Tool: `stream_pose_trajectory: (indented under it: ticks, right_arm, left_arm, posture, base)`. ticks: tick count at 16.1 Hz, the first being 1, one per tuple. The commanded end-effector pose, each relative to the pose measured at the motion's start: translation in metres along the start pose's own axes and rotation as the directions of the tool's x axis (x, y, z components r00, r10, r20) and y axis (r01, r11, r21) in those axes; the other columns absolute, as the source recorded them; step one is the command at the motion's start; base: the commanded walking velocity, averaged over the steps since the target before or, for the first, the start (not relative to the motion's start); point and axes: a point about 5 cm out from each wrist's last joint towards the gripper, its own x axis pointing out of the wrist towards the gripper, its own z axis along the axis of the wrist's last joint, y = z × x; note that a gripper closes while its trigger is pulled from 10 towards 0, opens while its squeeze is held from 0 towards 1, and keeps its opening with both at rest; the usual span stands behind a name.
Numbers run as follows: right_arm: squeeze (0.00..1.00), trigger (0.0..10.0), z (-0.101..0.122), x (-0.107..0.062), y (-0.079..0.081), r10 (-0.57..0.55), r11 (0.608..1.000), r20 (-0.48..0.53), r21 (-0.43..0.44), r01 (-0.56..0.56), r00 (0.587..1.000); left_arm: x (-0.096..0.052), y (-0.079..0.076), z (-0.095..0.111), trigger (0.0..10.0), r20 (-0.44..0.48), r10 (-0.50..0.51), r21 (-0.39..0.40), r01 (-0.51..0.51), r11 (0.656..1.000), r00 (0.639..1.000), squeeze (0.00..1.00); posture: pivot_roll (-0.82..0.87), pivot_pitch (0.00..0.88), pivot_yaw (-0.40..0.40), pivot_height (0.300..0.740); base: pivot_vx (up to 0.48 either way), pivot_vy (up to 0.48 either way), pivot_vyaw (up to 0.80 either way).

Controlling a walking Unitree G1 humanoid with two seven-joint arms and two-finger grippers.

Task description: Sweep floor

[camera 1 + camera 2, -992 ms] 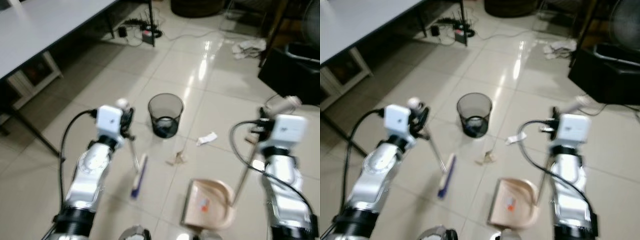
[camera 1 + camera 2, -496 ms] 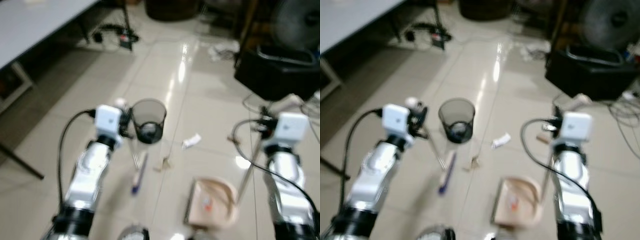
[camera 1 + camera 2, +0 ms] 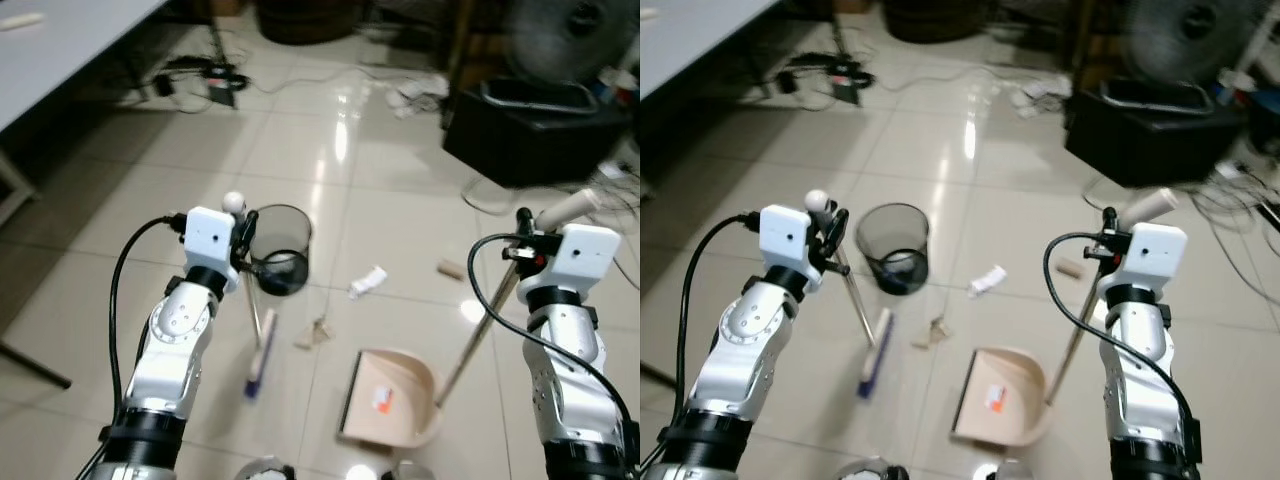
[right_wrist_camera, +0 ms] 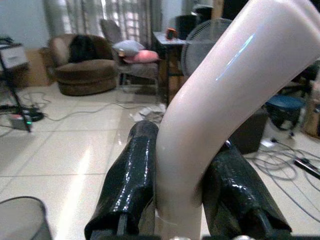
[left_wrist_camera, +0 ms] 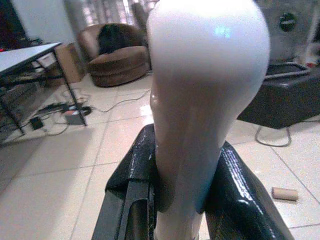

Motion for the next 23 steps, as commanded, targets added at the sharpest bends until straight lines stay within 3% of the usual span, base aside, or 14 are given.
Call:
stream_pose_trajectory:
  ticks: [1,5,8,12,18,23]
  right_arm:
    - [0.00,10.0,0.008,0.001,0.005,0.034,0.999,0.051,-0.002,-0.034,0.998]
    - [0.00,10.0,0.008,0.000,0.009,0.053,0.999,0.053,-0.001,-0.053,0.997]
    - [0.00,10.0,0.007,-0.001,0.010,0.042,0.996,0.049,0.072,-0.046,0.998]
    - [0.00,10.0,0.005,-0.001,0.009,0.045,0.996,0.045,0.080,-0.049,0.998]
    - [0.00,10.0,0.005,-0.002,0.009,0.052,0.996,0.048,0.065,-0.055,0.998]
    - [0.00,10.0,0.004,0.000,0.009,0.059,0.997,0.048,0.053,-0.061,0.997]
  left_arm:
    - [0.000,0.008,0.008,10.0,0.037,0.028,0.018,-0.029,0.999,0.999,0.00]
    - [0.001,0.008,0.008,10.0,0.040,0.023,0.013,-0.023,1.000,0.999,0.00]
    - [0.001,0.007,0.009,10.0,0.047,0.018,0.008,-0.018,1.000,0.999,0.00]
    - [0.000,0.007,0.008,10.0,0.043,0.015,0.010,-0.015,1.000,0.999,0.00]
    - [-0.001,0.010,0.007,10.0,0.037,0.025,0.023,-0.026,0.999,0.999,0.00]
    - [-0.010,0.013,0.001,10.0,0.011,0.015,0.043,-0.015,0.999,1.000,0.00]
  posture:
    - [0.00,0.098,0.056,0.740]
    - [0.00,0.098,0.061,0.740]
    - [0.00,0.098,0.060,0.740]
    - [0.00,0.101,0.063,0.740]
    - [0.00,0.098,0.061,0.740]
    - [0.01,0.099,0.058,0.740]
  base:
    - [0.270,0.000,0.00]
    - [0.267,0.000,0.00]
    - [0.306,0.000,0.00]
    - [0.314,0.000,-0.47]
    - [0.313,0.000,0.00]
    - [0.310,0.000,0.00]
